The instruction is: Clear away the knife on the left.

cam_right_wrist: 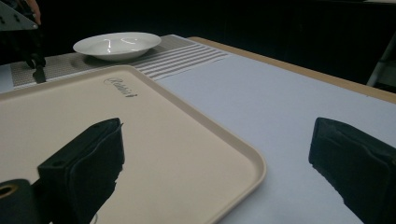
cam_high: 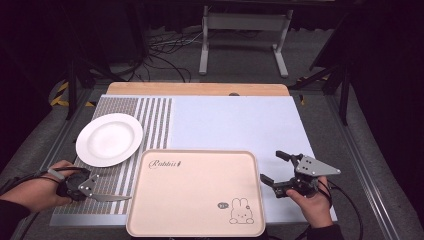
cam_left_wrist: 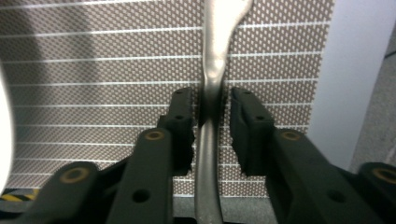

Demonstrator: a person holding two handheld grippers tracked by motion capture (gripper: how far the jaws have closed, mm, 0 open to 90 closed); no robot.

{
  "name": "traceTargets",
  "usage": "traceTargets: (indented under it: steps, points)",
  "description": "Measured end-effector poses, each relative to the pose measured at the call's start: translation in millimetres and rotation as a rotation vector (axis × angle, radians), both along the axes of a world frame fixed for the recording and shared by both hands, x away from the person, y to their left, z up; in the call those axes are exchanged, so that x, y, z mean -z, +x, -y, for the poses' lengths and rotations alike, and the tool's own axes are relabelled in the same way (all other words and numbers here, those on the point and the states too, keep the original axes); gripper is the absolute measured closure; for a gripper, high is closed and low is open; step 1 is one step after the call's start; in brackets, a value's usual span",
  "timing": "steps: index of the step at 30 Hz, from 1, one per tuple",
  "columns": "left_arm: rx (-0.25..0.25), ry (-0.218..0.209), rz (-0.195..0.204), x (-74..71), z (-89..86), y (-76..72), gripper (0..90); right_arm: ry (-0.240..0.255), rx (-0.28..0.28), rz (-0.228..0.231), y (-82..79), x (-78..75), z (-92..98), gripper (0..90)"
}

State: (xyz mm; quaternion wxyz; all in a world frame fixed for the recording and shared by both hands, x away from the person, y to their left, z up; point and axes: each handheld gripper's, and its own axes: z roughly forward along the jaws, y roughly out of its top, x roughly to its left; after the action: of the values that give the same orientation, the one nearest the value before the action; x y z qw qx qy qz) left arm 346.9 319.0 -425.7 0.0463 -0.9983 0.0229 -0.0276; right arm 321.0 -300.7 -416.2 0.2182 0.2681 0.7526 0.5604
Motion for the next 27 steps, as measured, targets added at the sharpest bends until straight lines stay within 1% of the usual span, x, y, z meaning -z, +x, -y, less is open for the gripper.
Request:
traceTargets:
  steps: [3,4,6,7,12,16,20,21,23,24,25,27]
  points:
    - [0.015,0.0,0.002,0.0,-0.1,1.4,78.1,0.001,-0.002,0.0,-0.1,0.0,-0.1,3.8]
    - [0.013,0.001,0.0,0.5,0.0,1.4,78.8,0.001,-0.003,0.0,-0.2,0.0,-0.2,3.8]
    - [0.01,0.003,-0.006,0.6,0.2,1.6,79.0,0.0,-0.004,0.003,-0.1,0.0,-0.4,3.8]
    - [0.019,0.006,-0.004,0.5,0.5,1.9,79.1,0.001,-0.005,0.002,-0.3,0.0,-0.6,3.8]
    - [0.034,-0.003,0.021,0.6,-0.8,-0.9,79.3,0.002,-0.009,0.001,-0.9,0.0,-1.0,3.5]
    - [0.023,-0.01,0.026,0.2,-2.2,-1.7,79.5,0.006,-0.009,0.005,-0.8,-0.3,-0.2,3.2]
    - [-0.011,-0.025,0.017,-0.3,-5.1,-0.7,79.5,0.007,-0.008,0.003,-0.5,-0.3,0.0,3.2]
    - [-0.017,-0.025,0.014,-0.1,-5.6,-0.8,79.5,0.007,-0.007,0.002,-0.3,-0.1,0.0,3.2]
    - [-0.021,-0.013,0.017,-1.0,-5.7,-1.3,79.5,0.008,-0.005,0.0,0.0,0.3,0.7,3.2]
    - [-0.034,-0.022,0.015,-1.3,-6.6,-2.3,79.5,0.008,-0.004,0.0,0.1,0.4,0.9,3.2]
    - [-0.04,-0.019,0.016,-3.1,-6.8,-3.1,79.5,0.009,-0.001,0.0,0.1,0.4,1.3,3.2]
    - [-0.068,-0.03,0.022,-7.2,-8.3,-4.8,79.6,0.012,-0.002,0.001,0.1,0.3,1.5,3.2]
